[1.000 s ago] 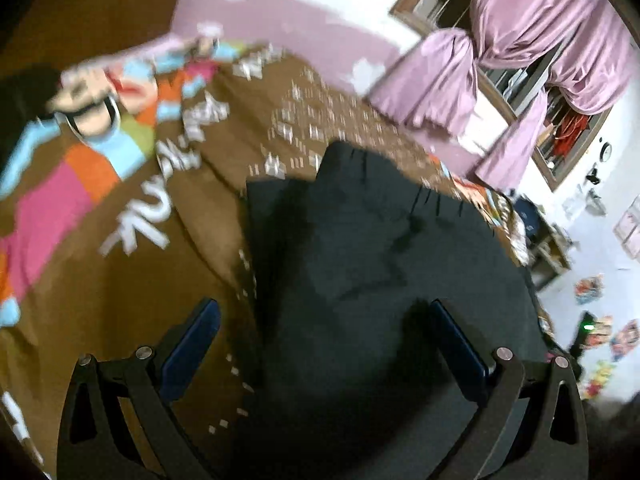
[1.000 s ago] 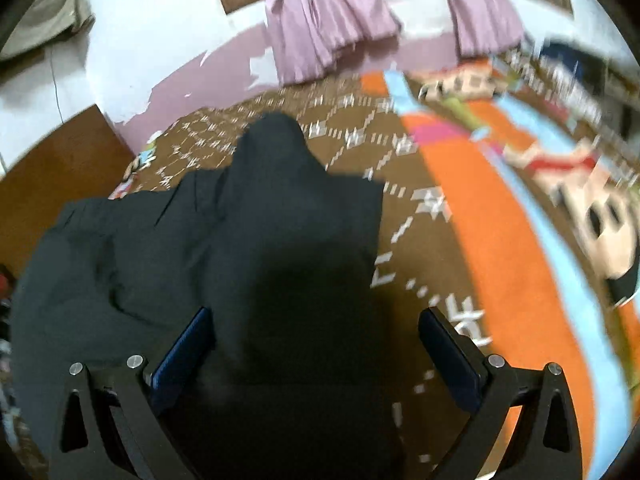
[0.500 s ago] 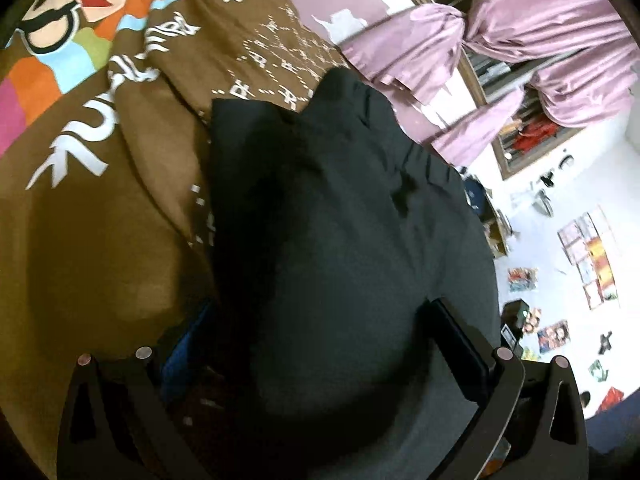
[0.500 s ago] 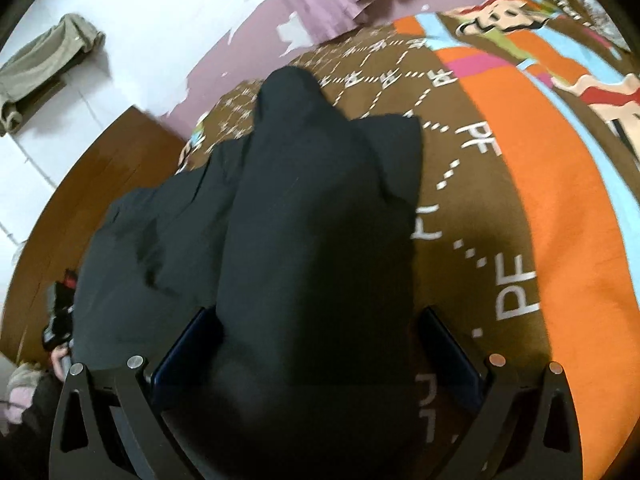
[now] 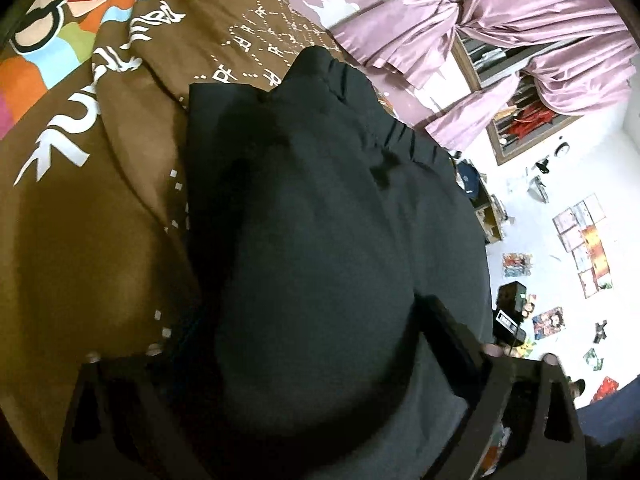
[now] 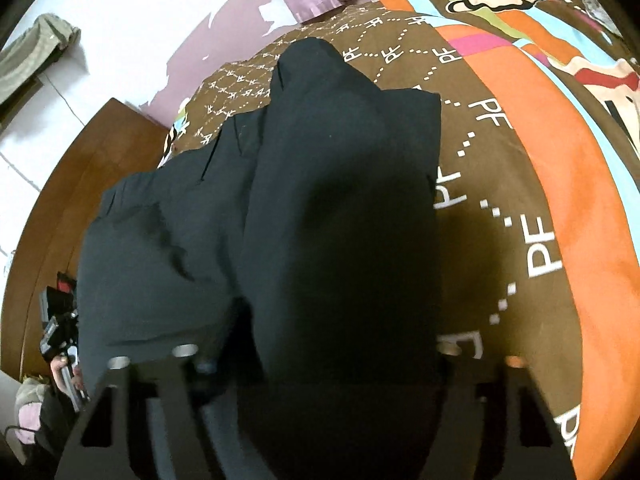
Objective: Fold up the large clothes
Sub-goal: 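Grasp the black jacket edge with both grippers and lift it to fold, then lay the folded jacket down on the bed and open both grippers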
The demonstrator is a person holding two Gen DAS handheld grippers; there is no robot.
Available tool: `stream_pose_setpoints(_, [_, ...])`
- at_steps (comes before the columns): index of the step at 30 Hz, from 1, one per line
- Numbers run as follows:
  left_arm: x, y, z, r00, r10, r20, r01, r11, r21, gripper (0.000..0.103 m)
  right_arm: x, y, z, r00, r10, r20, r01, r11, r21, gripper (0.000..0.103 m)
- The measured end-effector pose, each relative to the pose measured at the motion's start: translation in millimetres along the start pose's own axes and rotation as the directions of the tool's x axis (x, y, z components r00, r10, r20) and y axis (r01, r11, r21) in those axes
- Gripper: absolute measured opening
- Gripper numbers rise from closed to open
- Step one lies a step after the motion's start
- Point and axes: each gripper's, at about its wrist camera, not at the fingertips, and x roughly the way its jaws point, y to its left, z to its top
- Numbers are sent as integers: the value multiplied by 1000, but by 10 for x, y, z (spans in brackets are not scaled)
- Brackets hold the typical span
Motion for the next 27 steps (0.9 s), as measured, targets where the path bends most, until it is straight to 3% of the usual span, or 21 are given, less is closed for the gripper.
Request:
stream_pose_setpoints(1, [-22,-4,-12,1000,10,8,-10,1000,-4,71,-48,59,-6,1000,2,13,-2,1000,-8,36])
stream_pose_setpoints(3, [-82,-32,-50,999,3,48,-2,1000,-24,58,-146,215,-7,999,-18,44,20,999,-33,21])
stream_pose_setpoints(5, [-138,-85,-92,996,-9,88,11,1000,-21,44,-238,407,7,996,-47,77,53,996,-78,17])
stream_pose_setpoints(7, [-247,-163,-140,991,-27,128,27,1000,4,29,-367,621,23,992,-23,125,37,993,-109,15])
stream_pose_setpoints(9, [-360,-272,-177,987,-36,157,32,999,30,23,-473,811,51,987,6,159,15,992,-128,14])
stream_pose_setpoints(15, [-803,-706,-258,969,-33,246,-1,990,138,20,-616,1497,106,974,96,207,-49,974,-223,14])
stream_pose_setpoints(21, [-1458,-701,-418,933,-3,360,-58,986,157,20,-345,1956,97,969,169,183,-115,955,-274,14])
stream_pose_setpoints(24, [-1648,-531,-459,919,38,393,-92,989,118,20,-38,2053,70,980,129,152,-79,951,-299,14])
stream_pose_setpoints(27, [-1646,-267,-515,917,116,382,-149,987,56,20,209,2034,-43,984,4,176,52,949,-312,17])
